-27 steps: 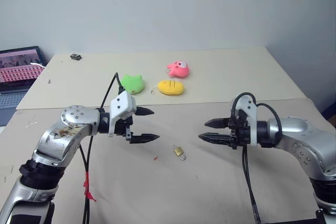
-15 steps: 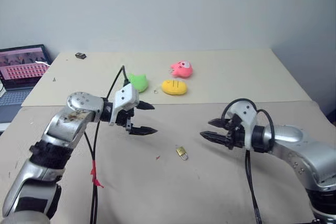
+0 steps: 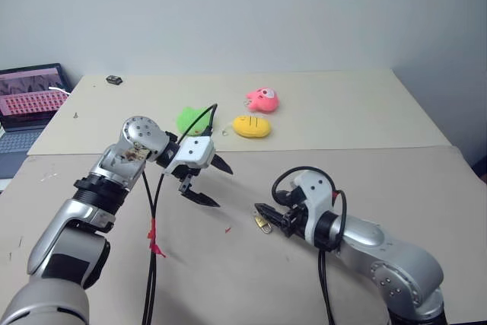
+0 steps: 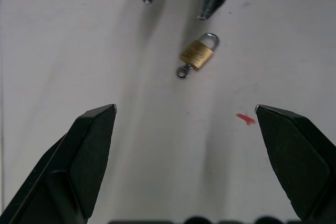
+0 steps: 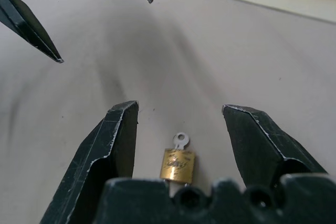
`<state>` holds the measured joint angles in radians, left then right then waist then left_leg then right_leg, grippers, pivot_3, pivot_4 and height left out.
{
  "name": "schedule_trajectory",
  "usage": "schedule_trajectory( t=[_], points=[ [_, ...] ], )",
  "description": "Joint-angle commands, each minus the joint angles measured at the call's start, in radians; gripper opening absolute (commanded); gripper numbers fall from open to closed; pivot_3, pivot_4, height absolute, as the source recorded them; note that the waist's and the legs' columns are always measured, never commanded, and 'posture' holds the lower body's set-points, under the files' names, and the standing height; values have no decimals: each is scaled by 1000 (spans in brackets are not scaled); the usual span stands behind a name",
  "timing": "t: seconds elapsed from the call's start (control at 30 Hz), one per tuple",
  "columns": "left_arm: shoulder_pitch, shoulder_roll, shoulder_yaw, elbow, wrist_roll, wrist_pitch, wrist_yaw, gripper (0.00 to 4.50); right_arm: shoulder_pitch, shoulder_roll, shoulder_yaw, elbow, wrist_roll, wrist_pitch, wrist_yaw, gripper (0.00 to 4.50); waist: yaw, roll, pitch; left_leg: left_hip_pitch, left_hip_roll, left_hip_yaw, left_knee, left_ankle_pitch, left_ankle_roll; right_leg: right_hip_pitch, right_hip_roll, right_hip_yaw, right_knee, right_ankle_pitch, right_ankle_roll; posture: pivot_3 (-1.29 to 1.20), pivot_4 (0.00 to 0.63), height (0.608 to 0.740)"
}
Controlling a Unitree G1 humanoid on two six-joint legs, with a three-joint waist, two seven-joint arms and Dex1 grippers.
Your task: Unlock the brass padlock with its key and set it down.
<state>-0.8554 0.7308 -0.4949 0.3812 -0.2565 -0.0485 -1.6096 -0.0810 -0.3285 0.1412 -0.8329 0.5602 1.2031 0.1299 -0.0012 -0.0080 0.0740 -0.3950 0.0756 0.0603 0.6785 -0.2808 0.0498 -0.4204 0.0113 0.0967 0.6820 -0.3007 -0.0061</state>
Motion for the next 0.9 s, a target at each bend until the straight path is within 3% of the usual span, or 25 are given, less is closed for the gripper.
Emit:
schedule_trajectory(
  t=[0.03, 0.37, 0.9],
  points=[
    [-66, 46, -51, 10, -75, -38, -5, 4500, 23, 34, 36, -50, -26, 33, -63, 3100, -2, 0, 0, 0, 0, 0, 0, 0, 0, 0, 0, 0, 0, 0, 0, 0, 150, 655],
    [-166, 62, -143, 93, -127, -56, -5, 4500, 14, 29, 183, -18, -132, 66, -131, 3100, -13, -1, 0, 0, -1, -2, 0, 2, 4, 0, 0, 0, 0, -4, 5, 0, 150, 655],
    [-174, 135, -160, 39, -161, -29, -5, 4500, -7, 40, 238, 116, -247, -61, -90, 3100, -13, -1, 0, -1, -1, -3, 0, 2, 5, 0, 1, 0, 0, -3, 5, 0, 150, 655]
  ],
)
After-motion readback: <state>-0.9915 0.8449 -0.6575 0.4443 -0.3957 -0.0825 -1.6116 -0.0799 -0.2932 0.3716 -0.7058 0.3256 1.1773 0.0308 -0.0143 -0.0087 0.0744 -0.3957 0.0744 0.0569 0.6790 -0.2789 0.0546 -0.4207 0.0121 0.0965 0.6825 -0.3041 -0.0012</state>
